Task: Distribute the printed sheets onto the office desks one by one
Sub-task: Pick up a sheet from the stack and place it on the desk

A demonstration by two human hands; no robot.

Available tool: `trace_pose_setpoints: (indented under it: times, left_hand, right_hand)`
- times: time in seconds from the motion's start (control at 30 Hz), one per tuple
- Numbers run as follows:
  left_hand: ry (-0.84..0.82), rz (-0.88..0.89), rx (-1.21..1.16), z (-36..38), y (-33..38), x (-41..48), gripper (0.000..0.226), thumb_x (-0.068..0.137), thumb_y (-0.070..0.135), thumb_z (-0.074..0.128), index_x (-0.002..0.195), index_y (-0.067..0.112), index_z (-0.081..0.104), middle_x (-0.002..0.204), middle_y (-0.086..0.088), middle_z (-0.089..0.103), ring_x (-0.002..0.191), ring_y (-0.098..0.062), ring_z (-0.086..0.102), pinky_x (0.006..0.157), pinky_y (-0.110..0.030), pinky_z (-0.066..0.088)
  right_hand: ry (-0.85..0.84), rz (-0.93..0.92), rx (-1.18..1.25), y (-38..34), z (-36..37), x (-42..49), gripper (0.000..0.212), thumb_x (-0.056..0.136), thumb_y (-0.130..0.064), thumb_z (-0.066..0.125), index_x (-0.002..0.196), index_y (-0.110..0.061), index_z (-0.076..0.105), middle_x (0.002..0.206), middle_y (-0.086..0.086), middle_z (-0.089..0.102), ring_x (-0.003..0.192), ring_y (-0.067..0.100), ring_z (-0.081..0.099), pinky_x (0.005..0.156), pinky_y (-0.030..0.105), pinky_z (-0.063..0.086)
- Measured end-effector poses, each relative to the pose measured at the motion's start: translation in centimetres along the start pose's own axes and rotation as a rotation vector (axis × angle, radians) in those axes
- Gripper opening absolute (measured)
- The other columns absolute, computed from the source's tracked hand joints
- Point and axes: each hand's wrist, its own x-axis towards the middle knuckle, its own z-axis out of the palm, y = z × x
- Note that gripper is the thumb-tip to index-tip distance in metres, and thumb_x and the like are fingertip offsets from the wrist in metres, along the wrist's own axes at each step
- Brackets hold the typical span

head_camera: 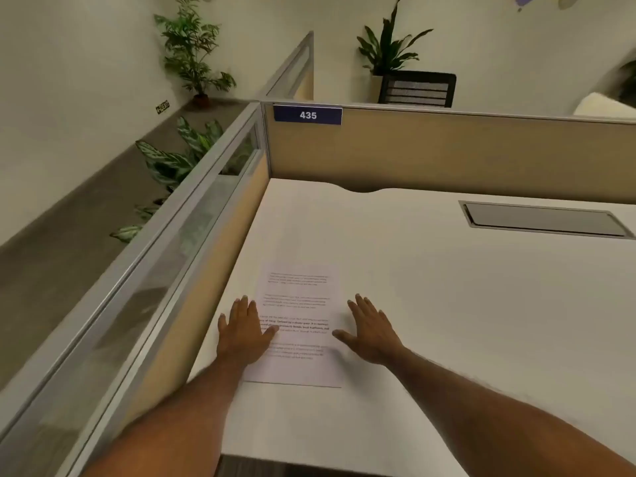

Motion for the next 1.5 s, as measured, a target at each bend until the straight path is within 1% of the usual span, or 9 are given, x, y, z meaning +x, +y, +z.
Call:
trace_pose_setpoints:
  times: [0.1,0.2,0.27,0.63,0.73,0.87,0.97,1.23,1.5]
  left_hand:
    - [-0.009,-0.104,-0.07,0.4,0.2,0.7,0.09,0.091,0.063,0.046,0.153,0.005,0.016,0.163,-0.012,0.011,0.151,-0.027,0.011,0.119,-0.049,0.015]
    - [0.044,-0.184,-0.107,0.2,1.0,1.1,0.082,0.085,0.064,0.057,0.139,0.004,0.038,0.147,-0.014,0.035,0.135,-0.032,0.034,0.107,-0.047,0.034]
    - [0.049,-0.24,-0.137,0.0,1.0,1.4,0.077,0.081,0.063,0.063,0.129,0.006,0.048,0.137,-0.014,0.04,0.126,-0.032,0.04,0.102,-0.046,0.039]
    - [0.114,-0.41,-0.375,0.0,1.2,2.9,0.056,0.08,0.047,0.073,0.123,0.015,0.06,0.129,-0.013,0.047,0.12,-0.032,0.046,0.097,-0.047,0.04]
    - [0.176,-0.403,-0.495,-0.1,1.1,2.8,0.042,0.083,0.032,0.074,0.118,0.015,0.06,0.124,-0.012,0.06,0.115,-0.032,0.056,0.095,-0.046,0.044]
    - [0.24,-0.396,-0.603,-0.8,0.9,2.5,0.033,0.082,0.018,0.076,0.113,0.015,0.063,0.109,-0.011,0.071,0.1,-0.032,0.066,0.081,-0.039,0.051]
    - [0.255,-0.381,-0.601,-1.1,0.8,2.3,0.037,0.08,0.018,0.079,0.115,0.017,0.066,0.103,-0.007,0.075,0.101,-0.03,0.067,0.083,-0.04,0.053]
    - [0.333,-0.318,-0.569,-0.8,0.7,1.5,0.017,0.083,0.017,0.076,0.099,0.014,0.073,0.101,-0.008,0.075,0.091,-0.029,0.069,0.073,-0.036,0.054]
    - [0.34,-0.238,-0.499,-0.5,0.3,1.1,0.021,0.083,0.019,0.077,0.103,0.016,0.074,0.108,-0.008,0.073,0.098,-0.028,0.068,0.075,-0.037,0.054]
  right_hand:
    - [-0.053,-0.002,-0.026,-0.7,1.1,0.3,0.087,0.092,-0.069,0.039,0.158,-0.022,0.007,0.167,0.003,-0.007,0.154,0.022,-0.005,0.125,0.047,0.003]
    - [-0.082,-0.012,-0.058,-0.8,1.9,0.7,0.088,0.09,-0.069,0.043,0.157,-0.025,0.006,0.167,0.004,-0.008,0.154,0.023,-0.006,0.124,0.047,0.004]
    - [-0.105,-0.024,-0.087,-0.5,2.1,1.0,0.091,0.088,-0.067,0.049,0.157,-0.026,0.007,0.167,0.004,-0.008,0.154,0.024,-0.007,0.125,0.047,0.005]
    - [-0.072,-0.034,-0.05,-0.3,2.5,1.1,0.095,0.083,-0.062,0.062,0.157,-0.024,0.016,0.167,0.004,-0.004,0.154,0.022,-0.004,0.125,0.045,0.008]
    - [-0.074,-0.036,-0.048,-0.4,2.3,1.1,0.095,0.083,-0.061,0.063,0.157,-0.024,0.017,0.167,0.004,-0.003,0.154,0.022,-0.003,0.124,0.045,0.009]
    - [-0.063,-0.036,-0.049,-0.3,2.3,1.1,0.095,0.082,-0.061,0.064,0.156,-0.025,0.019,0.167,0.003,-0.001,0.154,0.021,-0.001,0.124,0.044,0.01]
    - [-0.055,-0.035,-0.045,-0.3,2.4,1.1,0.095,0.081,-0.061,0.065,0.156,-0.025,0.019,0.167,0.003,-0.001,0.154,0.021,-0.001,0.124,0.044,0.011]
    - [-0.054,-0.027,-0.046,-0.3,2.3,1.1,0.095,0.08,-0.062,0.065,0.156,-0.026,0.02,0.167,0.002,0.0,0.154,0.02,-0.001,0.125,0.044,0.012]
    - [-0.057,-0.031,-0.05,-0.4,2.2,1.1,0.097,0.08,-0.061,0.066,0.156,-0.025,0.02,0.167,0.004,0.001,0.154,0.021,0.001,0.124,0.043,0.013]
